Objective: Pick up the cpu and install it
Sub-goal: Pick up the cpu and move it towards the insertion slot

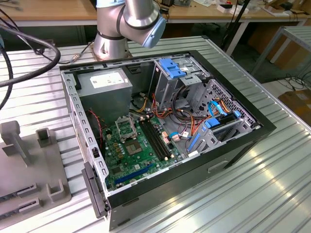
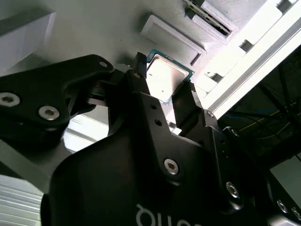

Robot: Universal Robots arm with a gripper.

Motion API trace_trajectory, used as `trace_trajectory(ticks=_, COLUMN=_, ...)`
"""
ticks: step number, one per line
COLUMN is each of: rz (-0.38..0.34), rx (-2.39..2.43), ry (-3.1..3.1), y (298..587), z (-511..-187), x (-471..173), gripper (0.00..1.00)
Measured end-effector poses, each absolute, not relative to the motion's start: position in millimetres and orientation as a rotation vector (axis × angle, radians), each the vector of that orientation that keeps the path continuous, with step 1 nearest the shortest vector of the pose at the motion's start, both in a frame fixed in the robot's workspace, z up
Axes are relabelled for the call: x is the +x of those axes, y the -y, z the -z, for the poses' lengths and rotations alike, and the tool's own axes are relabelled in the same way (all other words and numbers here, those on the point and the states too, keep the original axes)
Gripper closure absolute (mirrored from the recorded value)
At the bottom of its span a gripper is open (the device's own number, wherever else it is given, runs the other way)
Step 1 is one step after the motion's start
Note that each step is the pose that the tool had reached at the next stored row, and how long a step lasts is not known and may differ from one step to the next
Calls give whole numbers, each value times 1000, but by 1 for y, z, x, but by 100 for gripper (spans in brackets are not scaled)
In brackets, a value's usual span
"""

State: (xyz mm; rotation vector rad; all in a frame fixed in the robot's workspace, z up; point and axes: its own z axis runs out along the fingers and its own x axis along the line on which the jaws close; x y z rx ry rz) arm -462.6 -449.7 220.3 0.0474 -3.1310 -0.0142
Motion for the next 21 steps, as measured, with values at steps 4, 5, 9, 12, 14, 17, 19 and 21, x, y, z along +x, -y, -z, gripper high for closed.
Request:
trace_trajectory(ticks=4, rz=14, rx=47, ry=3129, y=450, z=-227, x=-463, gripper=53)
trace_trajectory(ticks=5, rz=14, rx=47, ry=3129, y=450, z=-227, x=-463, gripper=53)
trace_trajectory(ticks=9, rz=14, rx=47, ry=3129, y=450, z=-229, x=-463, gripper=53)
trace_trajectory(ticks=12, rz=14, rx=47, ry=3129, y=450, z=-230, x=-463, gripper=53)
trace_trajectory(ticks=14, rz=14, rx=47, ry=3129, y=450, z=-233, x=-463, gripper=53)
trace_trajectory(ticks=17, rz=14, rx=47, ry=3129, y=450, z=-236, x=-463, gripper=53)
trace_trajectory(ticks=19, rz=14, rx=47, ry=3129, y=450, z=-237, x=-463, gripper=53)
trace_trajectory(ticks=21, rz=14, rx=47, ry=3129, y=450, z=-238, x=-463, gripper=53)
